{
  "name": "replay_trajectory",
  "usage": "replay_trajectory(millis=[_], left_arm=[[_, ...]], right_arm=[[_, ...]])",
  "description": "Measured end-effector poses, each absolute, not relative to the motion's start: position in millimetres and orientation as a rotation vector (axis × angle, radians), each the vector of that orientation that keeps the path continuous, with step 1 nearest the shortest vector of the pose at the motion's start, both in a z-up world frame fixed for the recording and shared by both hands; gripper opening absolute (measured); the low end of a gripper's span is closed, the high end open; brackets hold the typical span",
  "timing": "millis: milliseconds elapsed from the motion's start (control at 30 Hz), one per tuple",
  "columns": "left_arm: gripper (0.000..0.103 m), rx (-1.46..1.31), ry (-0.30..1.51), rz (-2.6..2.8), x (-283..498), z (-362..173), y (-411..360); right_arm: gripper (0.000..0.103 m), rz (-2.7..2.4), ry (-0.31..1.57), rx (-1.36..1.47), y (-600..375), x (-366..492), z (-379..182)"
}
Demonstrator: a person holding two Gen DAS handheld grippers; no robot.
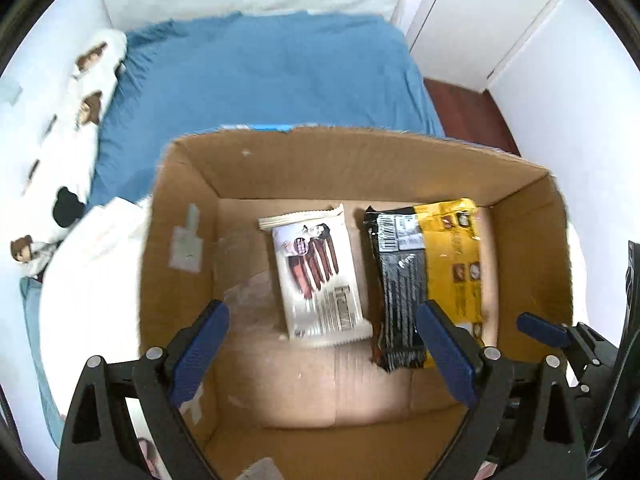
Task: Organize snacks
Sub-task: 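Carry both packs into the cardboard box and open both tools to release, then grasp the yellow GUOBA chip bag with left tool while right grasps clear bread bag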
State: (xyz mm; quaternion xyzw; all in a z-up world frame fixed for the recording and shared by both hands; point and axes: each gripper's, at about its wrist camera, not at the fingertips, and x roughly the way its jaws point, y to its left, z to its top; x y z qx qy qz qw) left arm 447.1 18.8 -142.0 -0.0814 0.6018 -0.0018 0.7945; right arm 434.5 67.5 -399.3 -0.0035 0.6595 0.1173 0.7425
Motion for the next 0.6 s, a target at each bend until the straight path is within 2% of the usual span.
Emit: replay_trajectory(millis=[300, 600], left_arm=[[0.096, -0.133, 1.171, 0.035, 385.3, -86.8, 10.3], [0.096, -0.186, 1.115, 0.047, 324.1, -55.0, 7.9]], right_arm=[[0.100, 0.261, 1.315, -0.013, 54.6, 396.2, -304.7], [0.100, 0.277, 1.242, 0.062, 36.5, 340.1, -266.8]])
